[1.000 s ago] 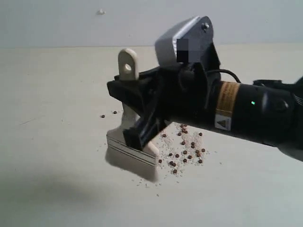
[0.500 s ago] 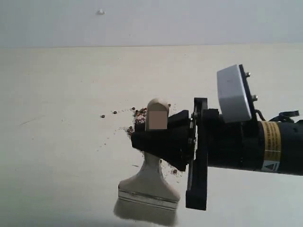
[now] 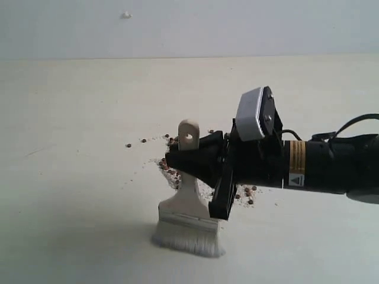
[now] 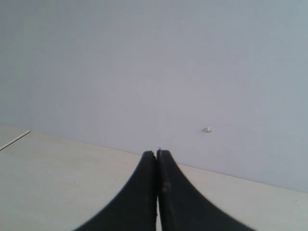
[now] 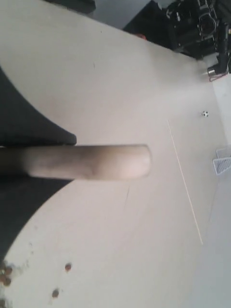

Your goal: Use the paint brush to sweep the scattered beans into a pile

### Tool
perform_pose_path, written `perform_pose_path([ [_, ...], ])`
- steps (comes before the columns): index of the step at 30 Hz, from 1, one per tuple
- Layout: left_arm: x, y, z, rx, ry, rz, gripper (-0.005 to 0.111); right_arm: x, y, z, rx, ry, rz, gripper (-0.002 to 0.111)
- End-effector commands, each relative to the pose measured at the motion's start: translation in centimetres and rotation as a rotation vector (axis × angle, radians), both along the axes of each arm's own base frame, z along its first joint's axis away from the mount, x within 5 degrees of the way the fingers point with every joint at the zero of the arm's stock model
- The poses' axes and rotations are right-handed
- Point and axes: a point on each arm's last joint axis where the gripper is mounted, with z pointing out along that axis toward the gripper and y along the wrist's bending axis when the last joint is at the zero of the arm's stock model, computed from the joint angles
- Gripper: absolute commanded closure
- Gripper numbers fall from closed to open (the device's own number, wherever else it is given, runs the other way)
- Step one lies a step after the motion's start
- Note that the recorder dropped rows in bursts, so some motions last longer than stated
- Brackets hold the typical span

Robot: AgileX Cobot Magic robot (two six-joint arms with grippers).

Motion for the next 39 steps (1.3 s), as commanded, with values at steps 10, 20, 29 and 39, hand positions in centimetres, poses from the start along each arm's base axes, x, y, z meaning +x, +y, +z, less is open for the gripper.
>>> perform_pose_path([
  [10,0.0,0.0,-0.1,-0.009,-0.003,0.003,0.107,5.6,-0.1,0.4,-0.092,-0.056,-0.097,0.108],
  [20,0.0,0.0,-0.1,-0.009,-0.003,0.003,0.107,4.3,0.5,3.2,0.026,0.014,0.027,0.108],
  [29,0.0,0.0,-0.1,-0.009,-0.003,0.003,0.107,2.3,-0.2,9.1,0.102,0.002,0.044,0.108],
  [39,0.0,0.0,-0.1,-0.009,-0.003,0.003,0.107,-5.7,-10.3,8.9,0.366,0.059,-0.819,0.108],
])
